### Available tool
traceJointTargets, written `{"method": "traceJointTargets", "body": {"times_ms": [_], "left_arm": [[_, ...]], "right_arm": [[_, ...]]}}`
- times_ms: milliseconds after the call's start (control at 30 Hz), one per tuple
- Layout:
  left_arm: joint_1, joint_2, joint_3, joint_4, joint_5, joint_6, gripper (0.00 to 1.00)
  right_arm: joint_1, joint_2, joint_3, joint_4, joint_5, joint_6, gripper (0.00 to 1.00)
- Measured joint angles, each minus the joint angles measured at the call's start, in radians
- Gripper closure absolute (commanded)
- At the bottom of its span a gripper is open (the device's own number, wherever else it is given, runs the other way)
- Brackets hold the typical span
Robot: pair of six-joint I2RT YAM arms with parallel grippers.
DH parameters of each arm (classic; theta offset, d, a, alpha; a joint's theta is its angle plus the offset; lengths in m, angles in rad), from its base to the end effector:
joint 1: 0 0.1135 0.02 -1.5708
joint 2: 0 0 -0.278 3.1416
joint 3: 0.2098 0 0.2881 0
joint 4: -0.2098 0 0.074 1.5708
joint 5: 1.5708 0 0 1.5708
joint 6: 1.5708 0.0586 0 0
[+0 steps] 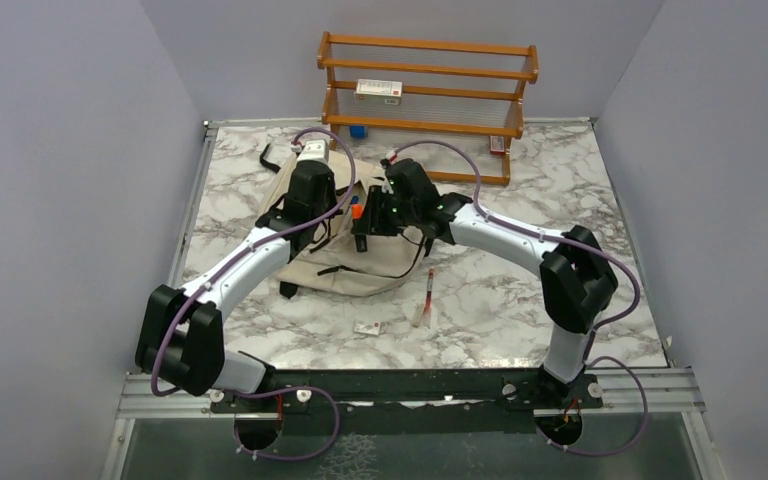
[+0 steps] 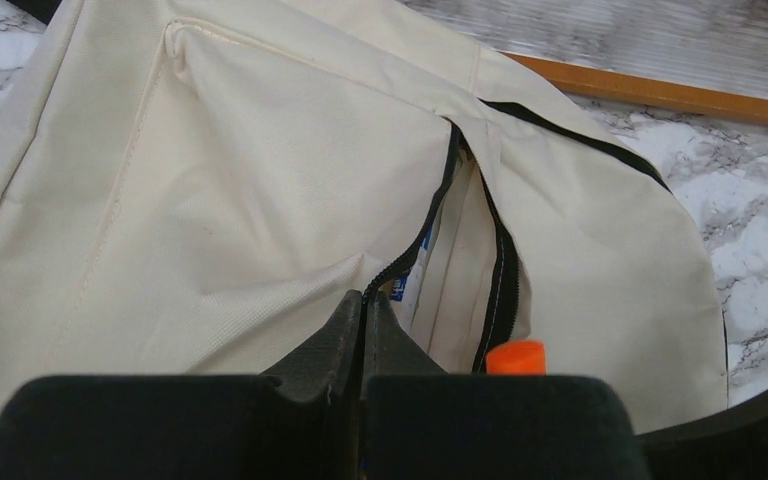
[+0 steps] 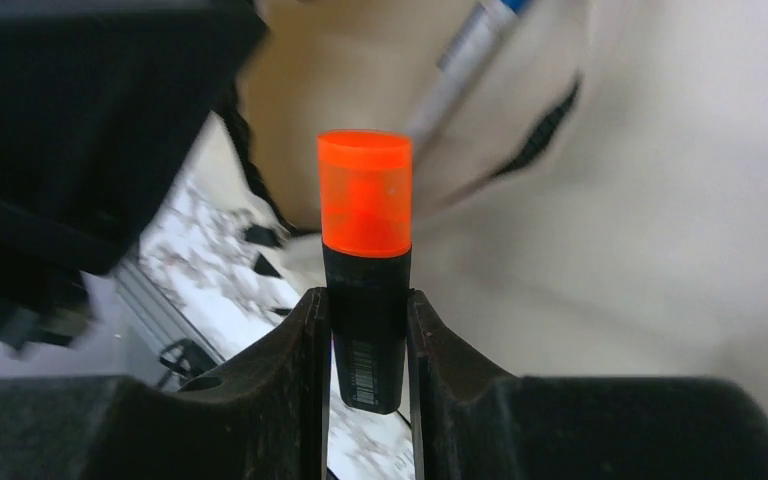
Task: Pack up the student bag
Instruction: Place the stationery in the student bag.
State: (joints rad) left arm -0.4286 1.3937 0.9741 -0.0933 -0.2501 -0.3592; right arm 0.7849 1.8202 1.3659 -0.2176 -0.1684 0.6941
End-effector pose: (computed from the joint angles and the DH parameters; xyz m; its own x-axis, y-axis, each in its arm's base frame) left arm 0.3396 -0.1392 0.2630 -0.4904 -0.1504 -0.8584 0.0365 0.9806 -0.1926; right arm 0.3265 0.3400 0.2311 -0.8436 0.0487 -0.5348 -0.3252 0.7463 0.5808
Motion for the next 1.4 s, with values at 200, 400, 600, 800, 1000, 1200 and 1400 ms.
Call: {"method": "traceJointTargets", "body": {"times_ms": [200, 400, 600, 800, 1000, 1200, 1400], "left_arm": [[0.0, -0.018, -0.014, 0.003, 0.006, 0.0, 1.0], [0.0, -0.026, -0.022, 0.007, 0.007, 0.0, 1.0], [0.0, -0.031, -0.025, 0.006, 0.007, 0.0, 1.0], [0.0, -0.051, -0.043, 0.012, 0.007, 0.001, 1.0], [0.0, -0.051, -0.047, 0.016, 0.007, 0.001, 1.0], [0.0, -0.051, -0.047, 0.018, 0.007, 0.005, 1.0], [0.0, -0.051, -0.047, 0.018, 0.007, 0.013, 1.0]], "right_arm": [[-0.014, 0.057, 0.1, 0.067, -0.02, 0.055, 0.88], [-0.043, 0.124, 0.095, 0.138, -0.009, 0.164, 0.9], [-0.061, 0.157, 0.082, 0.204, 0.029, 0.254, 0.86], [-0.062, 0.207, 0.106, 0.239, 0.029, 0.338, 0.82], [-0.062, 0.272, 0.13, 0.254, 0.004, 0.415, 0.75], [-0.064, 0.332, 0.207, 0.254, -0.086, 0.43, 0.57], [-0.064, 0.326, 0.225, 0.256, -0.108, 0.369, 0.5]]}}
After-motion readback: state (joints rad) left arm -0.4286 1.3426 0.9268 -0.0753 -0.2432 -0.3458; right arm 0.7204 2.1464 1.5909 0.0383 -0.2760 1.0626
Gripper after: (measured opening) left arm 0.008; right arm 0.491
